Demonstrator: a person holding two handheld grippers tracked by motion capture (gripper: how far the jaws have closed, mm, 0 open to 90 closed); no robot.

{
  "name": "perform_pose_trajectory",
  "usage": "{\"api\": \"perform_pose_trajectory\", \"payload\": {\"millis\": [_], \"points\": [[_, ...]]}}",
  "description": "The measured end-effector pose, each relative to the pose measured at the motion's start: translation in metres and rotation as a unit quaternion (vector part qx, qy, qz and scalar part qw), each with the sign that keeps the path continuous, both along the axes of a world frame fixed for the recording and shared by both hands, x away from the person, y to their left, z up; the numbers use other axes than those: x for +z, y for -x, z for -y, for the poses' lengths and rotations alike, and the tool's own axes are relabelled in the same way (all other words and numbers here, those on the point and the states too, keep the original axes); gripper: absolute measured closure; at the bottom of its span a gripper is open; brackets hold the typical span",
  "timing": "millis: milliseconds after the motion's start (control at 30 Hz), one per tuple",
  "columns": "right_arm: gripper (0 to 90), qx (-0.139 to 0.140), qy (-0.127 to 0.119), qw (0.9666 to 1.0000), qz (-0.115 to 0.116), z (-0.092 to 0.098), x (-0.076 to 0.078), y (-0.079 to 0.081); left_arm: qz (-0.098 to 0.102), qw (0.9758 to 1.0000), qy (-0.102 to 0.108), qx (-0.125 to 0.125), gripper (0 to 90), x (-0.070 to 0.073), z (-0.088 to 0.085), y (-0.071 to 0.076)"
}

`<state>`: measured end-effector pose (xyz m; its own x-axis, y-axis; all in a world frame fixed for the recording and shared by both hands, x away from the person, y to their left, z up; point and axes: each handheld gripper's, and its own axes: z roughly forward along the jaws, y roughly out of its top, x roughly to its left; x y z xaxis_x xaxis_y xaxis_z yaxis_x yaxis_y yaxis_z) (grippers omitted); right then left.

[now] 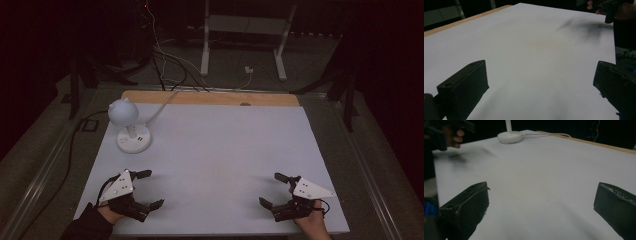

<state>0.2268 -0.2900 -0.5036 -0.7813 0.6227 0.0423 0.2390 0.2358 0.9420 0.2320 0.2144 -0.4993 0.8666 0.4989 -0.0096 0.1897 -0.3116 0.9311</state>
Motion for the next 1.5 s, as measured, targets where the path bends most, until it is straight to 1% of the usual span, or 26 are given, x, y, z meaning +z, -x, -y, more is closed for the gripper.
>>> {"api": "perform_pose_trajectory", "payload": {"millis": [167, 233, 300, 400, 467, 500, 567, 667, 767, 1000, 1033, 1133, 1233, 1367, 1500], "points": [[0.0, -0.005, 0.017, 0.9998, -0.001, -0.0003, -0.0001, -0.0016, 0.000, 1.0000, -0.007, -0.002, 0.1, -0.0007, 0.0007, -0.0001], [0.0, -0.006, 0.025, 0.9997, 0.002, -0.0008, -0.0004, -0.0023, -0.001, 0.9999, -0.010, -0.003, 0.1, -0.0011, 0.0009, -0.0002], [0.0, -0.007, 0.023, 0.9997, -0.001, -0.0013, -0.0006, -0.0024, -0.003, 0.9999, -0.010, -0.003, 0.1, -0.0015, 0.0012, -0.0006], [0.0, -0.004, 0.032, 0.9995, 0.000, -0.0027, -0.0013, -0.0025, -0.005, 0.9999, -0.012, -0.005, 0.1, -0.0017, 0.0012, -0.0008], [0.0, -0.004, 0.034, 0.9994, -0.004, -0.0034, -0.0021, -0.0029, -0.005, 0.9999, -0.013, -0.006, 0.1, -0.0018, 0.0014, -0.0008], [0.0, -0.004, 0.034, 0.9994, -0.004, -0.0034, -0.0021, -0.0029, -0.005, 0.9999, -0.013, -0.006, 0.1, -0.0018, 0.0014, -0.0008], [0.0, -0.003, 0.042, 0.9991, -0.002, -0.0042, -0.0029, -0.0029, -0.005, 0.9999, -0.015, -0.008, 0.1, -0.0019, 0.0016, -0.0008], [0.0, -0.002, 0.041, 0.9991, -0.003, -0.0042, -0.0030, -0.0030, -0.008, 0.9998, -0.017, -0.009, 0.1, -0.0022, 0.0018, -0.0006], [0.0, -0.001, 0.049, 0.9988, 0.001, -0.0053, -0.0028, -0.0022, -0.009, 0.9997, -0.018, -0.010, 0.1, -0.0024, 0.0021, -0.0009], [0.0, -0.003, 0.046, 0.9989, 0.008, -0.0064, -0.0008, 0.0000, -0.014, 0.9995, -0.021, -0.017, 0.1, -0.0027, 0.0035, -0.0008], [0.0, -0.002, 0.044, 0.9990, 0.009, -0.0065, -0.0005, 0.0003, -0.016, 0.9994, -0.024, -0.018, 0.1, -0.0030, 0.0045, -0.0006], [0.0, 0.000, 0.039, 0.9992, 0.008, -0.0065, 0.0002, 0.0007, -0.016, 0.9994, -0.026, -0.018, 0.1, -0.0028, 0.0050, -0.0005], [0.0, -0.001, 0.040, 0.9992, 0.009, -0.0065, 0.0004, 0.0006, -0.017, 0.9994, -0.023, -0.022, 0.1, -0.0022, 0.0057, 0.0001], [0.0, -0.002, 0.047, 0.9988, 0.015, -0.0074, 0.0014, 0.0016, -0.019, 0.9990, -0.029, -0.029, 0.1, -0.0021, 0.0081, 0.0000], [0.0, -0.008, 0.044, 0.9988, 0.019, -0.0056, 0.0025, 0.0017, -0.019, 0.9989, -0.025, -0.036, 0.1, 0.0001, 0.0098, 0.0005]]}}
